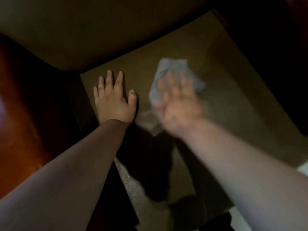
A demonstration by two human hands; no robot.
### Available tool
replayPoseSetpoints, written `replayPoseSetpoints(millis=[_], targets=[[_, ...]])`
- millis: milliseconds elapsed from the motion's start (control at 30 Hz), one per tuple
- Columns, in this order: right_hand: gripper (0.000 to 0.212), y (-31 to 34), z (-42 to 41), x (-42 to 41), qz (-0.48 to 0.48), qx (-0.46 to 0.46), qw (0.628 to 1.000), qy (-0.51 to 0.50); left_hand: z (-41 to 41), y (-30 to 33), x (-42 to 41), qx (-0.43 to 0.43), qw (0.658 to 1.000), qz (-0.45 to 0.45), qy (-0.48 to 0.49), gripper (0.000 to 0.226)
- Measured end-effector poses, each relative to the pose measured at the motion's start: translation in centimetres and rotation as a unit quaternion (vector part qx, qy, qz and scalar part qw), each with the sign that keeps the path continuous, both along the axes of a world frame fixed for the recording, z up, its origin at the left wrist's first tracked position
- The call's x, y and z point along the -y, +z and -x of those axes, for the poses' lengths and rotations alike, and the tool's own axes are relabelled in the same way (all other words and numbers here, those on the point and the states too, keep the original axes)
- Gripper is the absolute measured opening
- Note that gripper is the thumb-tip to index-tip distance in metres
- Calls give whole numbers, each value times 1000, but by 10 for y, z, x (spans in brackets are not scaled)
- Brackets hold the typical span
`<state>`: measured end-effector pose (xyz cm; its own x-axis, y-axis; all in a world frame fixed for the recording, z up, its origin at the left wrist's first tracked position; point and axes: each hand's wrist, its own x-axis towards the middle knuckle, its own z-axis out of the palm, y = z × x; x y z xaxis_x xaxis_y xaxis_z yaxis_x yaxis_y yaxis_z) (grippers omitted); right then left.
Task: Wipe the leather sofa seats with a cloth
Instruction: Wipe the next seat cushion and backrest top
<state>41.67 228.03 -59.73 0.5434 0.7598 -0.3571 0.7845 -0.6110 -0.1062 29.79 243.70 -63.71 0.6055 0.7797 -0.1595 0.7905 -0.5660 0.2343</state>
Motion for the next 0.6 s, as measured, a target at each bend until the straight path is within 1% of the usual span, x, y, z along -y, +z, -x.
replayPoseSetpoints(millis=[67, 133, 200, 267, 333, 400, 433, 500, 567, 600], targets=[[72, 0, 66, 12, -28, -9, 995, 100, 7, 6, 0, 2, 999, 32, -12, 74], [72, 4, 80, 30, -26, -28, 988, 147, 24, 12, 14, 8, 998, 53, -16, 73], [71, 2, 54, 50, -30, -3, 992, 125, 43, 16, 37, 1, 998, 59, 12, 69], [71, 0, 7, 77, -11, 56, 997, 58, 50, 14, 55, -27, 998, 53, 23, 71], [74, 4, -30, 97, 34, 55, 997, -48, 49, 12, 59, -46, 998, 37, 13, 75], [76, 6, -26, 93, 58, 62, 991, -100, 48, 10, 58, -51, 998, 31, 10, 76], [76, 4, -7, 86, 51, 71, 991, -97, 49, 8, 58, -46, 998, 29, 9, 77], [75, 1, 50, 70, 9, 65, 996, -56, 48, 6, 58, -38, 999, 29, 11, 79], [71, -5, 107, 69, -38, 29, 999, 9, 49, 3, 57, -32, 999, 33, 12, 81], [70, -6, 122, 72, -49, 11, 998, 33, 49, 1, 57, -29, 999, 28, 12, 81]])
